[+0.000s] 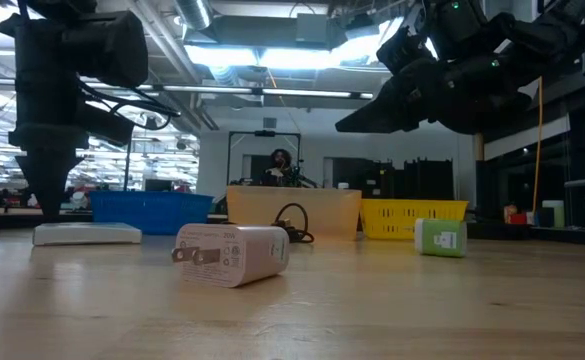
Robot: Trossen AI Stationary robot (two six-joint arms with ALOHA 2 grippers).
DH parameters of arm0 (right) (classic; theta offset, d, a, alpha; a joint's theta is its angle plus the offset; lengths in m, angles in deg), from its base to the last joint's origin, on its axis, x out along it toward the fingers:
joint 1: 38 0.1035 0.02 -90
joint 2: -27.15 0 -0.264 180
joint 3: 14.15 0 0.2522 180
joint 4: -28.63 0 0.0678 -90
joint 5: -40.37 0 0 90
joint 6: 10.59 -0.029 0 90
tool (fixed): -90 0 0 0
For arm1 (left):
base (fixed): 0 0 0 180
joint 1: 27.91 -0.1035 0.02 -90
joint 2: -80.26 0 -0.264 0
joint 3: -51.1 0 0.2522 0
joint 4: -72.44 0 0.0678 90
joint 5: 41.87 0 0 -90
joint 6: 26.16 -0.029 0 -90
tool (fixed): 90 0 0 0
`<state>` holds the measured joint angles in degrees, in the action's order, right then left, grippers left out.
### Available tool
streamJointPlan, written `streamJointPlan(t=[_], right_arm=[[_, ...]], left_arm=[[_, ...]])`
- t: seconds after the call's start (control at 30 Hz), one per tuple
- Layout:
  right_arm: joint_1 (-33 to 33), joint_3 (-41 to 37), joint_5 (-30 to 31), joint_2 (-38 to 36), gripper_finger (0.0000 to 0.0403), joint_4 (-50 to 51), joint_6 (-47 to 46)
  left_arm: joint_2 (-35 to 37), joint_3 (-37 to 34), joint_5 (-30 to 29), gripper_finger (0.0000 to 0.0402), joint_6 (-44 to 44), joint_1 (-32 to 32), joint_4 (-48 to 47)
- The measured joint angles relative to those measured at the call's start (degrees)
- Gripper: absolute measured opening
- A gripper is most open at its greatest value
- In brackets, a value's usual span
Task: Pick and place items into bin
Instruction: Put the top white USB box into the yellow bin
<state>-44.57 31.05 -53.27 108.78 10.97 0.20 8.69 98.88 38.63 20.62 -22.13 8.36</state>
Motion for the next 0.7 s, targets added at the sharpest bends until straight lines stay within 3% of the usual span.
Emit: streamJointPlan(t=[0.7], right_arm=[[0.02, 0.0, 0.0, 0.0, 0.0005, 0.28, -0.02]], left_arm=[[-3.63, 0.02, 0.03, 0.0001, -1.97, 0.11, 1.05]])
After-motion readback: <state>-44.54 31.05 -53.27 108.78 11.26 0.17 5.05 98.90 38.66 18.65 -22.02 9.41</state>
